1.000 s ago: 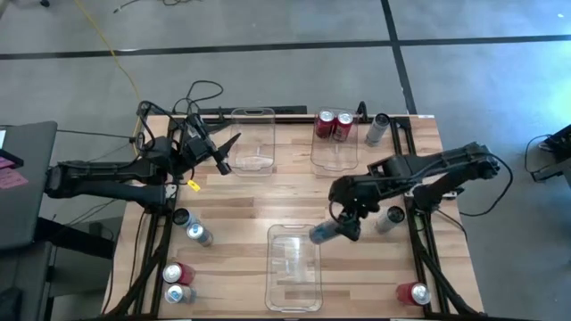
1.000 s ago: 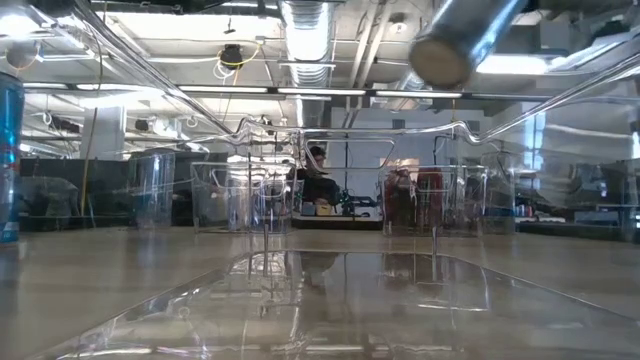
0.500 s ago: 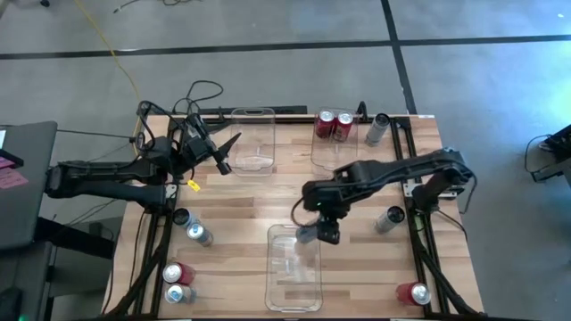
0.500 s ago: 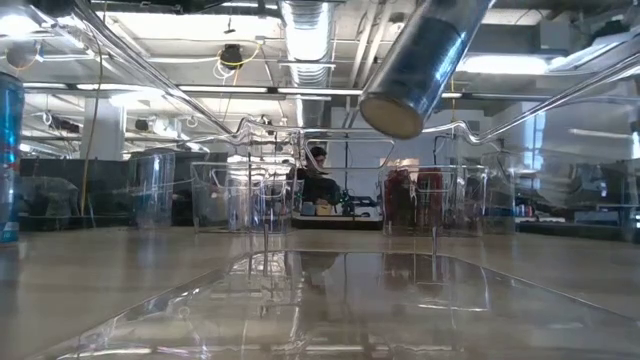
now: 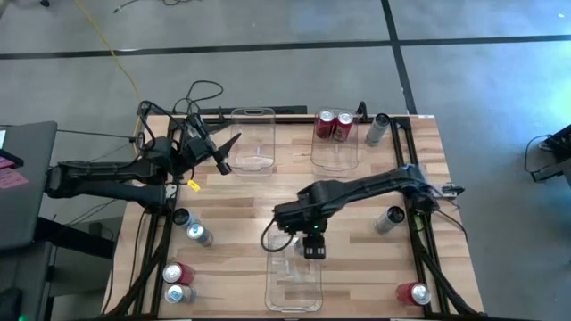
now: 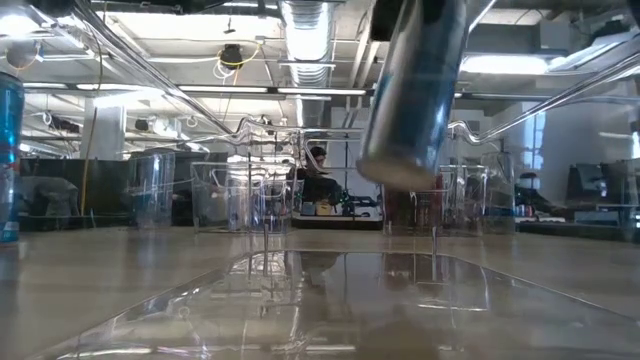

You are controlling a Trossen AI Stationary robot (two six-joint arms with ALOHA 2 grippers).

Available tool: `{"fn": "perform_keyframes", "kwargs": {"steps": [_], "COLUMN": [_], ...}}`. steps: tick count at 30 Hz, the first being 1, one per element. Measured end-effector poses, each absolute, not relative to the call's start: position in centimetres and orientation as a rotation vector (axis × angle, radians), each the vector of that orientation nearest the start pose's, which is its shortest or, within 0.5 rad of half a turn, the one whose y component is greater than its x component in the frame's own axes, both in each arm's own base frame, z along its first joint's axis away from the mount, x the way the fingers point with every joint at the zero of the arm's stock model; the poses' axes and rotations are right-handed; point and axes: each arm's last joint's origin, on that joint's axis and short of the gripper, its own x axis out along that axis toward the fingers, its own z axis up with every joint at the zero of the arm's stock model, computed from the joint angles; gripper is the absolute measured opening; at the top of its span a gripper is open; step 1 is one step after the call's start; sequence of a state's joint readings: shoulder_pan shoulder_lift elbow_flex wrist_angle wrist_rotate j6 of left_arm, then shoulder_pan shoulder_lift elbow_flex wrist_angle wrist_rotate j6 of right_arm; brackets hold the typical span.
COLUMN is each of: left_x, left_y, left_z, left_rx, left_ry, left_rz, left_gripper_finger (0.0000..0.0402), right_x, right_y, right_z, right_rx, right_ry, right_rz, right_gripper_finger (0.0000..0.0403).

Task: Sort soda cans
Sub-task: Put the bottom right blue soda can into the bottom transparent bin

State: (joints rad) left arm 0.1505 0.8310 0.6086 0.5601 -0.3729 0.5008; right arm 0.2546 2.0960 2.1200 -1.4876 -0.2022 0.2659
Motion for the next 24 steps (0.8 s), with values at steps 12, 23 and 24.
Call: {"fn": "perform_keyframes", "kwargs": {"steps": [12, 23, 24], "left_x": [18.0, 18.1, 18.0], "left_y": [3.8, 3.8, 3.8], "left_z": [33.3, 33.3, 33.3], "left_rx": [0.459, 0.458, 0.458], "left_ry": [-0.189, -0.179, -0.179], "left_rz": [0.592, 0.59, 0.59], "left_gripper_finger": [0.0164, 0.0164, 0.0164], "right_x": [41.0, 41.4, 41.4], "right_y": [9.8, 9.9, 10.0], "right_z": [28.4, 26.9, 26.8], "right_rx": [0.09, 0.124, 0.124], "right_ry": [1.548, 1.602, 1.612], "right_rz": [0.123, 0.069, 0.066], "right_gripper_finger": [0.0238, 0.0241, 0.0241]}}
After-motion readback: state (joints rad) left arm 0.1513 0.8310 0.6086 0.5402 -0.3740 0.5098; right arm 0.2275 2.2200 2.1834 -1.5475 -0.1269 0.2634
